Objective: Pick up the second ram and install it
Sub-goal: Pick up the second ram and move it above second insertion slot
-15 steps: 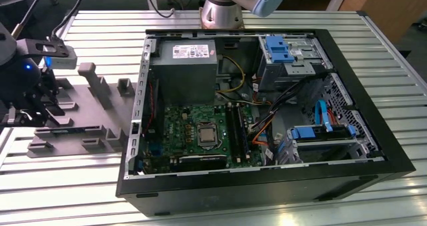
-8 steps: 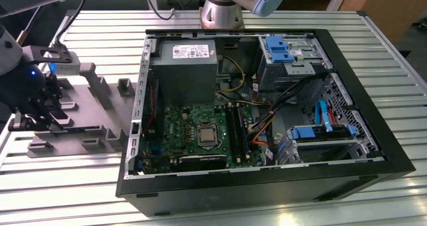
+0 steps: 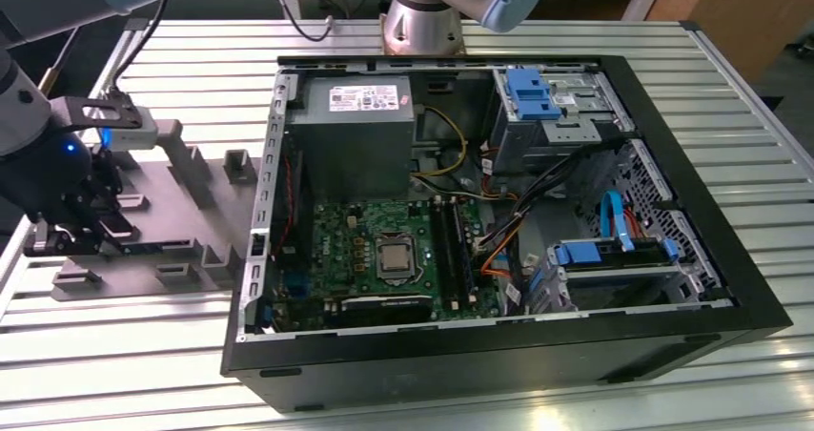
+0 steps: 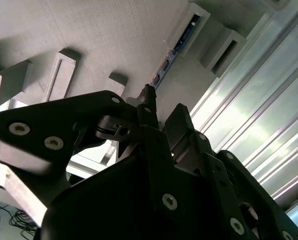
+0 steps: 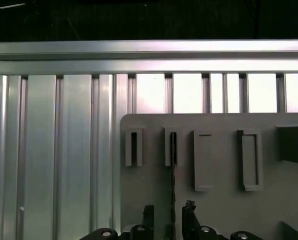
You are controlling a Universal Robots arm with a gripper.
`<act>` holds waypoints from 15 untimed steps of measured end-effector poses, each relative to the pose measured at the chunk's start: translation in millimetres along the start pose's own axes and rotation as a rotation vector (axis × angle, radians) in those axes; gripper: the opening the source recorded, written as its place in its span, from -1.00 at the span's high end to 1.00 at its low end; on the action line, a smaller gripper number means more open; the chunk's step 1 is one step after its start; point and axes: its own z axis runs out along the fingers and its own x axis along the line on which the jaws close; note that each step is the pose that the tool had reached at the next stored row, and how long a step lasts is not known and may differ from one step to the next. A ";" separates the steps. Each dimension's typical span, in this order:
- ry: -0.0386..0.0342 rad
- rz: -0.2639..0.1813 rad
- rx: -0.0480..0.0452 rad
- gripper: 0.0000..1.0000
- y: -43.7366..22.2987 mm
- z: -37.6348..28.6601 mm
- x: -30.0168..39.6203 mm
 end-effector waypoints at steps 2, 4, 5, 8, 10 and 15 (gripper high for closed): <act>0.0002 0.000 0.0004 0.29 0.2 0.5 0.0; 0.0001 0.000 0.0005 0.29 1.1 2.1 0.0; 0.0004 -0.001 0.0011 0.29 2.0 3.3 0.0; 0.0002 -0.008 0.0060 0.29 4.4 7.8 0.2; 0.0001 -0.012 0.0115 0.29 5.5 10.2 0.0; 0.0000 -0.012 0.0130 0.29 6.3 11.8 -2.9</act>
